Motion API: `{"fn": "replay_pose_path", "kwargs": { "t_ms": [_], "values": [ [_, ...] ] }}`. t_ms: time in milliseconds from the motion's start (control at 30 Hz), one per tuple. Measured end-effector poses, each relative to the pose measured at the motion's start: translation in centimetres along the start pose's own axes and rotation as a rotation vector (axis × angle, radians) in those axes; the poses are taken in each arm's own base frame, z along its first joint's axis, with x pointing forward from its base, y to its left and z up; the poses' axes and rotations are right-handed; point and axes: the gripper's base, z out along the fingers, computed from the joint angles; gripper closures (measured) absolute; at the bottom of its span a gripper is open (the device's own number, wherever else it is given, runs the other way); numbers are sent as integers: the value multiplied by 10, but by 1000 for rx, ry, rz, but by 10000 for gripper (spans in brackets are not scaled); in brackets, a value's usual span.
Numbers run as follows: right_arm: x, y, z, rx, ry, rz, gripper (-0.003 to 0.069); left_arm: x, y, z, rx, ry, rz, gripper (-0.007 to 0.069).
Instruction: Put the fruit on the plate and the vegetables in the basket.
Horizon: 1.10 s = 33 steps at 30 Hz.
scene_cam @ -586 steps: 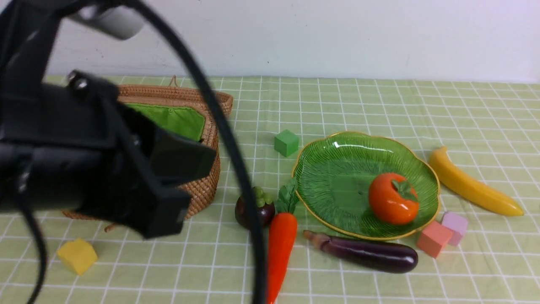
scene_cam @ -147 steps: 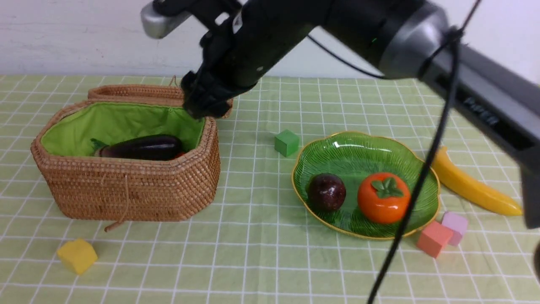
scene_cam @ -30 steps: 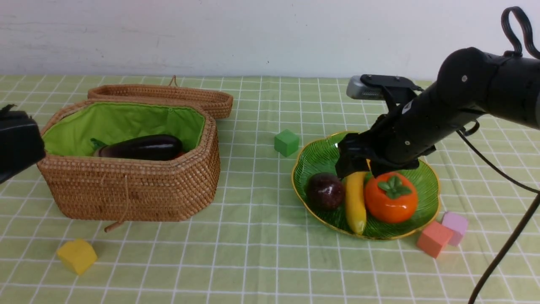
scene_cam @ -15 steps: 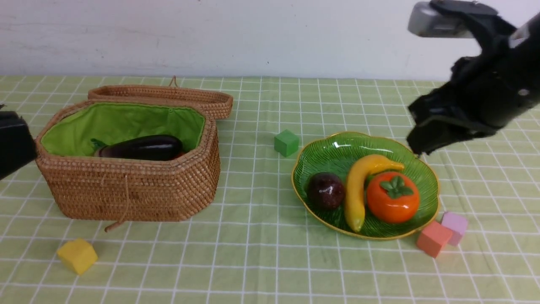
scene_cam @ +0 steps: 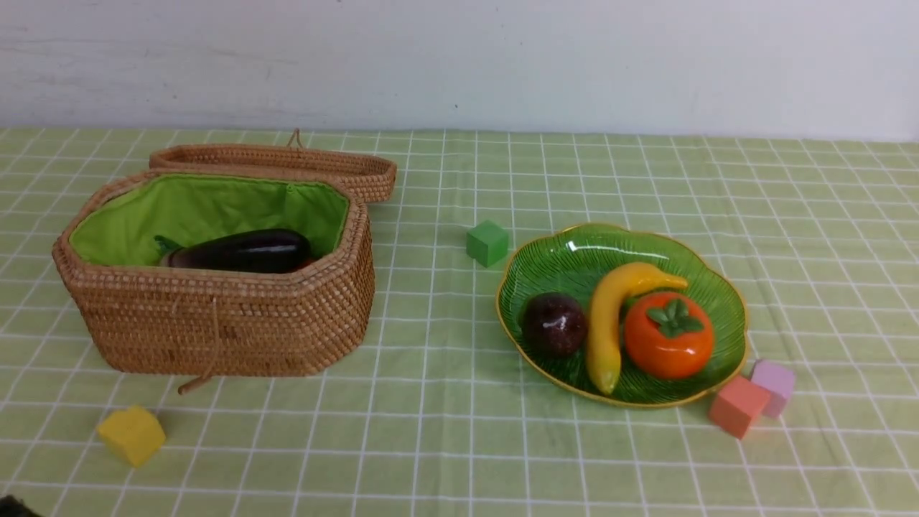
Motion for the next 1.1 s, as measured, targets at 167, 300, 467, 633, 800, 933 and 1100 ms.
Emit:
{"fn": "replay_pose_path", "kwargs": {
  "t_ms": [167, 300, 467, 633, 800, 933, 1100],
  "values": [
    [33, -13, 4, 45, -52, 43, 654, 20, 8, 8, -20, -7, -9, 638],
    [34, -16, 10, 51, -113, 83, 650, 35, 12, 11, -32, 27, -13, 638],
    [32, -18, 10, 74, -138, 92, 644, 47, 15, 12, -41, 78, -15, 638],
    [32, -19, 10, 80, -139, 94, 638, 54, 17, 13, -46, 111, -17, 638],
    [33, -19, 10, 83, -143, 94, 634, 60, 18, 13, -51, 141, -17, 638],
    [33, -23, 4, 110, -258, 123, 656, 62, 18, 13, -52, 154, -18, 638],
    [48, -32, 13, 184, -528, 47, 677, 62, 18, 13, -52, 157, -18, 638]
  ]
}}
